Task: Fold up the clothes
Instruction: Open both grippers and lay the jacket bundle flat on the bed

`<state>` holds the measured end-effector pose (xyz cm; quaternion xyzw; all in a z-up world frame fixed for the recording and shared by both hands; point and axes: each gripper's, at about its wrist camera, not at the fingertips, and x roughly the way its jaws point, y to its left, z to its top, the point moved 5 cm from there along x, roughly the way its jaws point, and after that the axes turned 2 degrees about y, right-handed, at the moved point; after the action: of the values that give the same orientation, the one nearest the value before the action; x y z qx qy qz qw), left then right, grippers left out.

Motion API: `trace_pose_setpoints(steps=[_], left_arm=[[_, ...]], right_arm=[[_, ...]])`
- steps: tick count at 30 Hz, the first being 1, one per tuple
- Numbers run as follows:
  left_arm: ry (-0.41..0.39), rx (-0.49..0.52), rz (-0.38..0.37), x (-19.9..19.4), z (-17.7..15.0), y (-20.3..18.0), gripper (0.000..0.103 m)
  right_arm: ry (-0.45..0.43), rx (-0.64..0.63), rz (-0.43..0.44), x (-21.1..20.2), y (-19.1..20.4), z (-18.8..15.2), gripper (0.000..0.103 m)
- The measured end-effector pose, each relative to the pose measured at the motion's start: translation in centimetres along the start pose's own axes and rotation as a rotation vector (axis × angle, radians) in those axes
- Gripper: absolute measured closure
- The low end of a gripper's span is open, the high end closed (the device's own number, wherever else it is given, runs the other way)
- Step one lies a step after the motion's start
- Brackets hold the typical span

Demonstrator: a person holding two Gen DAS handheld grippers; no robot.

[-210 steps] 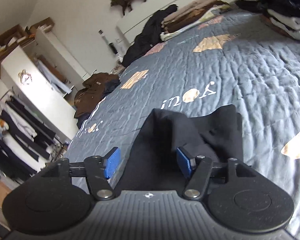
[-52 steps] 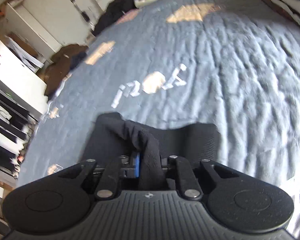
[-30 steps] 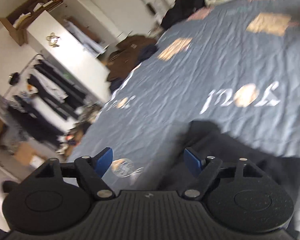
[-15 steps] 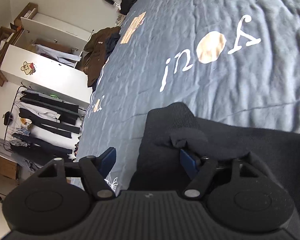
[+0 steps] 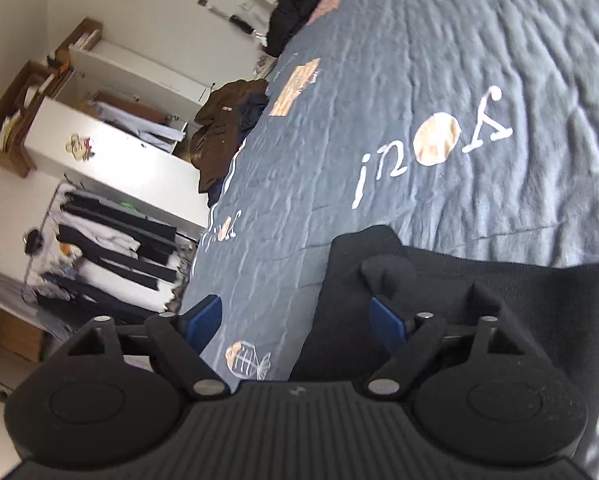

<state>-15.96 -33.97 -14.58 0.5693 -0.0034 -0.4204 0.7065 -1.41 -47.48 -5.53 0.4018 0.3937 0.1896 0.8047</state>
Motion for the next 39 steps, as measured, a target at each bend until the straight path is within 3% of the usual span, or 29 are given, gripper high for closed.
trace_pose_setpoints(steps=[5,10,13,16,19,22,26,29,32,35,39], left_arm=[[0.001,0.009,0.009,0.0,0.1,-0.3,0.034],[0.002,0.019,0.018,-0.5,-0.1,-0.2,0.034],[0.005,0.023,0.016,-0.5,-0.1,-0.3,0.034],[0.008,0.032,0.012,-0.6,0.0,-0.3,0.034],[-0.001,0.037,-0.014,-1.3,0.3,-0.1,0.034],[-0.025,0.018,-0.037,-2.3,0.5,0.6,0.033],[-0.004,0.038,-0.020,-1.9,0.2,0.2,0.031],[0.038,0.091,0.027,-1.1,-0.3,-0.8,0.031],[0.062,0.107,0.081,-0.8,-0.5,-1.1,0.031],[0.091,0.138,0.133,-0.6,-1.0,-1.7,0.030],[0.132,0.159,0.191,-0.7,-2.1,-2.1,0.030]], right_arm=[[0.005,-0.069,0.016,-2.6,2.2,-3.8,0.019],[-0.041,0.098,-0.119,-3.8,-5.5,-5.0,0.021],[-0.125,0.222,-0.061,-4.7,-9.7,-5.4,0.025],[-0.186,0.250,-0.029,-5.7,-10.5,-5.4,0.025],[-0.217,0.233,-0.042,-7.0,-9.0,-5.2,0.021],[-0.199,0.120,-0.016,-7.8,-4.5,-6.3,0.020],[-0.192,0.024,0.086,-8.5,1.2,-9.6,0.018],[-0.152,0.009,0.082,-7.9,2.8,-13.0,0.017],[-0.126,0.046,0.081,-7.0,2.4,-15.7,0.017],[-0.125,0.061,-0.019,-6.2,0.2,-17.3,0.018],[-0.199,0.093,0.016,-7.6,-1.5,-18.7,0.018]])
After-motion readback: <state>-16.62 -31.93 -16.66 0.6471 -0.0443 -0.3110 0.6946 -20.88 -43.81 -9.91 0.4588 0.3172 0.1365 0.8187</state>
